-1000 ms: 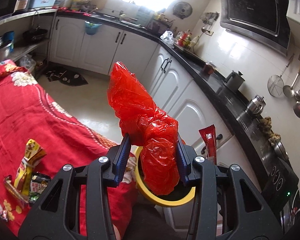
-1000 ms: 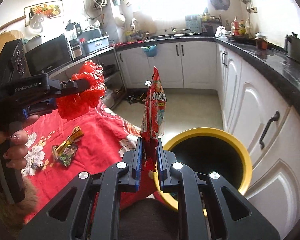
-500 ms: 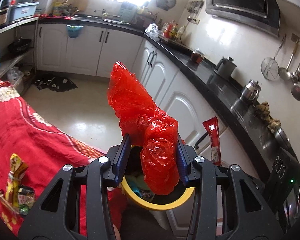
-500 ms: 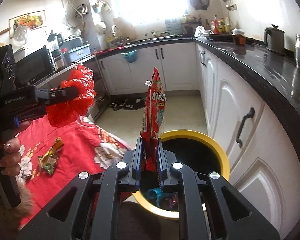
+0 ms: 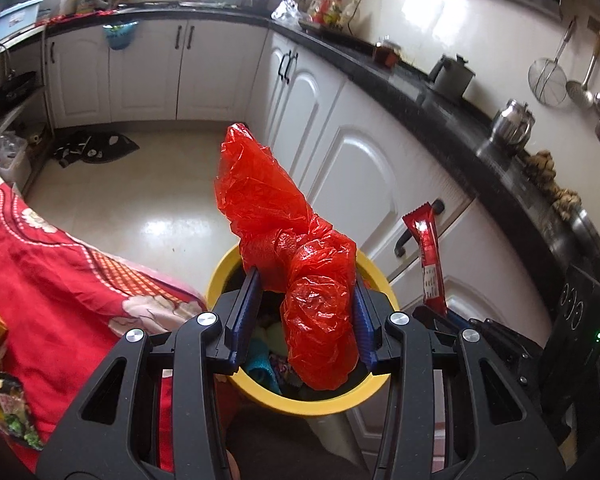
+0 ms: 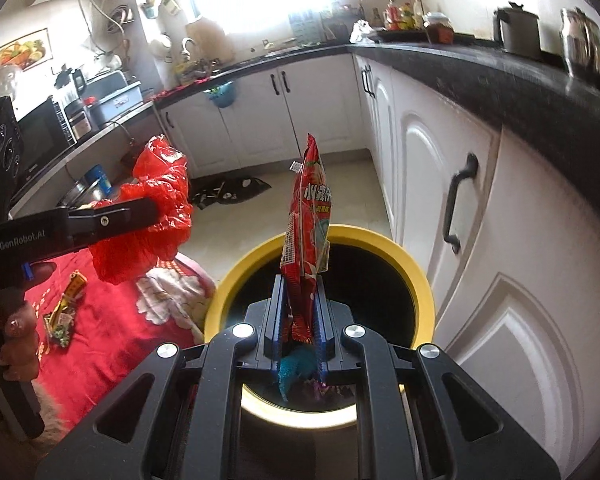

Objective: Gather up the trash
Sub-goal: 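Carry the red bag and red packet in both grippers over the bin, then open both grippers to drop the red bag and packet into the bin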

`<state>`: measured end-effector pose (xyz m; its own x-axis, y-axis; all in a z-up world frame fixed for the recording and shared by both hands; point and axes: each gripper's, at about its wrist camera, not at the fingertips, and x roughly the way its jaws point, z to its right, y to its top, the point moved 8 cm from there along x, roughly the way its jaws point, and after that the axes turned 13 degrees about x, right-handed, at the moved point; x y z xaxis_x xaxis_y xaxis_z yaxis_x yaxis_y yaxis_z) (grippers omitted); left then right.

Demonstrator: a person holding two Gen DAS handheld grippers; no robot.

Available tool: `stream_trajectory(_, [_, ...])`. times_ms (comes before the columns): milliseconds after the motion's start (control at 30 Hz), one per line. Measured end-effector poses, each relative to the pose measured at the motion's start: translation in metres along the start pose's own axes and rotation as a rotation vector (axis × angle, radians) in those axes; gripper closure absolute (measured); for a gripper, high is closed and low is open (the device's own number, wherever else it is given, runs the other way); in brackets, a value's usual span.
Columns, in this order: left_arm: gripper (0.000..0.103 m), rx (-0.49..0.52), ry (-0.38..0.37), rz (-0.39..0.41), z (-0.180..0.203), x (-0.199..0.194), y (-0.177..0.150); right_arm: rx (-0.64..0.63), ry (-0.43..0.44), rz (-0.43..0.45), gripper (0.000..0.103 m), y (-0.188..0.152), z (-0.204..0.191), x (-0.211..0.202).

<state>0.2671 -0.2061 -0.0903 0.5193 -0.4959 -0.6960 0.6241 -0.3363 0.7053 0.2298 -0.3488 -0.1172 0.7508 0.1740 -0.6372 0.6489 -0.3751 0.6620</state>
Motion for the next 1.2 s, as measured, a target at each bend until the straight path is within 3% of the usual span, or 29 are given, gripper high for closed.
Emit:
stream_trajectory(767, [0.068, 0.002, -0.033, -0.142, 0.008, 0.07, -0.03, 0.047, -0.055, -0.093, 0.087, -0.025, 0.03, 0.051])
stream_trajectory(967, [0.062, -0.008, -0.025, -0.152, 0.006, 0.077, -0.032, 0.051, -0.077, -0.08, 0.066, -0.024, 0.033, 0.055])
stream_trajectory(1133, [0.047, -0.019, -0.011, -0.146, 0.004, 0.074, -0.033, 0.065, -0.089, -0.066, 0.054, -0.021, 0.039, 0.051])
stream_trajectory(1200, [0.036, -0.024, -0.005, -0.139, 0.002, 0.071, -0.032, 0.069, -0.093, -0.058, 0.048, -0.019, 0.04, 0.049])
